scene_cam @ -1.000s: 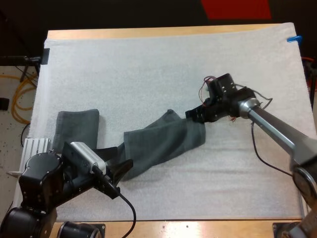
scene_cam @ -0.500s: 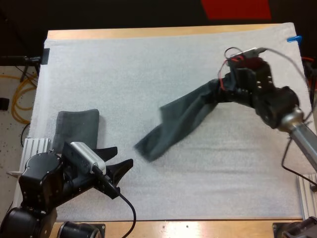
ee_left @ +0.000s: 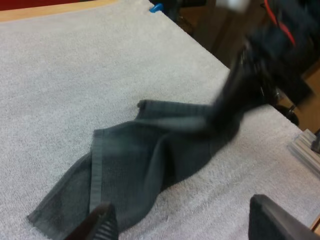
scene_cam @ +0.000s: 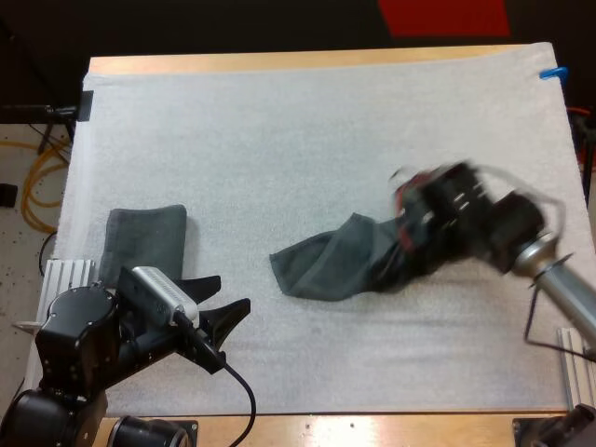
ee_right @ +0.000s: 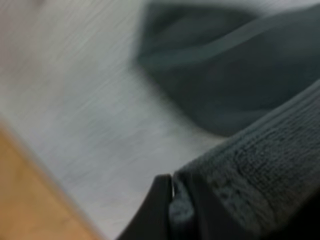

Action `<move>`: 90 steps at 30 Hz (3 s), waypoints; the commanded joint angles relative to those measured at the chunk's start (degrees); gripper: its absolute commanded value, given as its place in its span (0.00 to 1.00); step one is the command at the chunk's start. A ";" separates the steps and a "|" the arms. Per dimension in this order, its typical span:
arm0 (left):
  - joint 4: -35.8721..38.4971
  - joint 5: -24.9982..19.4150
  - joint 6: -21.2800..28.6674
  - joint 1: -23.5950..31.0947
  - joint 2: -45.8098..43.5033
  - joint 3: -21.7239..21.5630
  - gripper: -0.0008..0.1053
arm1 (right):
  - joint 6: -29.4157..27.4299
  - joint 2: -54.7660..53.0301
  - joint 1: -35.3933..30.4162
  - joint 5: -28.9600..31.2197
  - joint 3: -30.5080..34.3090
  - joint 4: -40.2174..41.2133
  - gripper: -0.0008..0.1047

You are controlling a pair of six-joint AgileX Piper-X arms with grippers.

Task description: Pick towel from pile fold and stack

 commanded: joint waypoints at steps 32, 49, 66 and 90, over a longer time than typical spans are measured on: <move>-0.29 -0.91 0.23 -0.25 -0.15 0.04 0.52 | 2.39 -2.59 18.76 16.21 6.23 5.33 0.68; -0.29 -1.83 0.36 -0.25 -0.15 0.04 0.52 | 9.52 -0.26 -2.86 23.63 9.18 -0.47 0.66; 3.06 -1.83 -0.05 -0.25 -0.15 0.04 0.52 | 15.03 12.28 -5.04 23.91 15.90 -14.51 0.43; 2.95 -1.76 -0.05 -0.25 3.16 0.04 0.52 | 10.16 12.81 -5.04 34.49 15.90 -9.68 0.01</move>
